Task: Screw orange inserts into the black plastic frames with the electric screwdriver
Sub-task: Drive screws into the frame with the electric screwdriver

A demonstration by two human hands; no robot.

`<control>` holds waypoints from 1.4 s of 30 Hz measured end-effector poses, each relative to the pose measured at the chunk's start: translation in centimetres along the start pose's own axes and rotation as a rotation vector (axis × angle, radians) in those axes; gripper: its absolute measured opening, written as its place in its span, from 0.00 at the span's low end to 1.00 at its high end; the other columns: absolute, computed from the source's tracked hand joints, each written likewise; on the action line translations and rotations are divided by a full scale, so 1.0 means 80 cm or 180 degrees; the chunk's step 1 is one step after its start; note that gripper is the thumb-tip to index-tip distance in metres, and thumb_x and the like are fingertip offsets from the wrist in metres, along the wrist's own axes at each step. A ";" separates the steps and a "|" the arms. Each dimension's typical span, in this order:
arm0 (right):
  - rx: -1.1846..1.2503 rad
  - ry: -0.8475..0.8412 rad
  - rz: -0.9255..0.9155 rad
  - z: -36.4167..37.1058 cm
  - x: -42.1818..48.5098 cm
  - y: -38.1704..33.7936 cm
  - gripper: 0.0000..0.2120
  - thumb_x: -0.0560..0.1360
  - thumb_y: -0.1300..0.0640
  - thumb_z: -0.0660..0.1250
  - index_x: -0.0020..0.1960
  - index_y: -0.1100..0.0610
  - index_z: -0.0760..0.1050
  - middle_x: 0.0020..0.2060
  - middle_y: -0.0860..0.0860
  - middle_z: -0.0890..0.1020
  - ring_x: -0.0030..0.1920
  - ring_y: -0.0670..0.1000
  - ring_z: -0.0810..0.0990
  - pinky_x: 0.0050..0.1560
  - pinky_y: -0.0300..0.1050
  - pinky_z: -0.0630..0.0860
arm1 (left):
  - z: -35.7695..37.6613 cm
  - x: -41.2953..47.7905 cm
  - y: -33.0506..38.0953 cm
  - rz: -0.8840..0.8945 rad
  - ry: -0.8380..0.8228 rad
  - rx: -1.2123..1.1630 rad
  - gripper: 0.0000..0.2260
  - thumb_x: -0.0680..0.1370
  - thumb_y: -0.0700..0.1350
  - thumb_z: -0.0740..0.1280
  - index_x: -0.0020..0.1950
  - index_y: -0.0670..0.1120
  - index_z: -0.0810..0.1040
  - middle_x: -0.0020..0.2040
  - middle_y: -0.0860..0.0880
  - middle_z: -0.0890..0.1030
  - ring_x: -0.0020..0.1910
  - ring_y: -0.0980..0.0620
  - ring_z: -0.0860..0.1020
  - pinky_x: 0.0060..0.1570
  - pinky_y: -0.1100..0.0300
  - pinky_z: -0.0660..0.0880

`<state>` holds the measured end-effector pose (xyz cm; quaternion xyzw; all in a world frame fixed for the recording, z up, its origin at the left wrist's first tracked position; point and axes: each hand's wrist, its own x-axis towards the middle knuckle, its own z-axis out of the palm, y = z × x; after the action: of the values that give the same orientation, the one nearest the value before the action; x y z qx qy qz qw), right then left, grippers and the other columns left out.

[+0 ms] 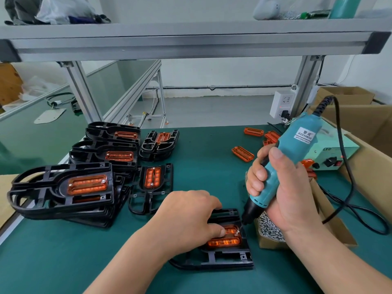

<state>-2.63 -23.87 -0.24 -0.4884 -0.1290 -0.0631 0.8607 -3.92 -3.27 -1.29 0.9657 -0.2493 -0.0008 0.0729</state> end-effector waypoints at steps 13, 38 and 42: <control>-0.0156 -0.0652 -0.0013 0.015 -0.006 -0.006 0.24 0.71 0.40 0.81 0.51 0.55 0.76 0.32 0.54 0.73 0.27 0.52 0.72 0.30 0.45 0.71 | 0.000 0.002 0.002 -0.0059 -0.0142 -0.0078 0.19 0.76 0.66 0.68 0.63 0.58 0.78 0.51 0.56 0.80 0.50 0.52 0.79 0.49 0.52 0.77; -0.1015 -0.1426 0.0092 0.035 0.001 0.006 0.18 0.79 0.41 0.75 0.51 0.56 0.78 0.30 0.55 0.75 0.29 0.55 0.73 0.36 0.45 0.75 | -0.004 -0.001 0.005 -0.0152 -0.0331 -0.0252 0.19 0.76 0.64 0.70 0.37 0.59 0.62 0.34 0.55 0.72 0.32 0.59 0.68 0.32 0.57 0.62; -0.0881 -0.1349 0.0125 0.037 0.000 0.005 0.18 0.78 0.43 0.77 0.47 0.58 0.77 0.30 0.56 0.73 0.29 0.55 0.71 0.34 0.45 0.74 | 0.000 0.000 0.004 -0.0173 -0.0283 -0.0274 0.18 0.77 0.64 0.70 0.43 0.57 0.65 0.34 0.55 0.70 0.31 0.58 0.66 0.32 0.57 0.61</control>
<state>-3.05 -21.15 0.89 -0.6064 -0.2872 0.0404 0.7404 -4.07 -3.52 -1.27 0.9671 -0.2258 -0.0564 0.1031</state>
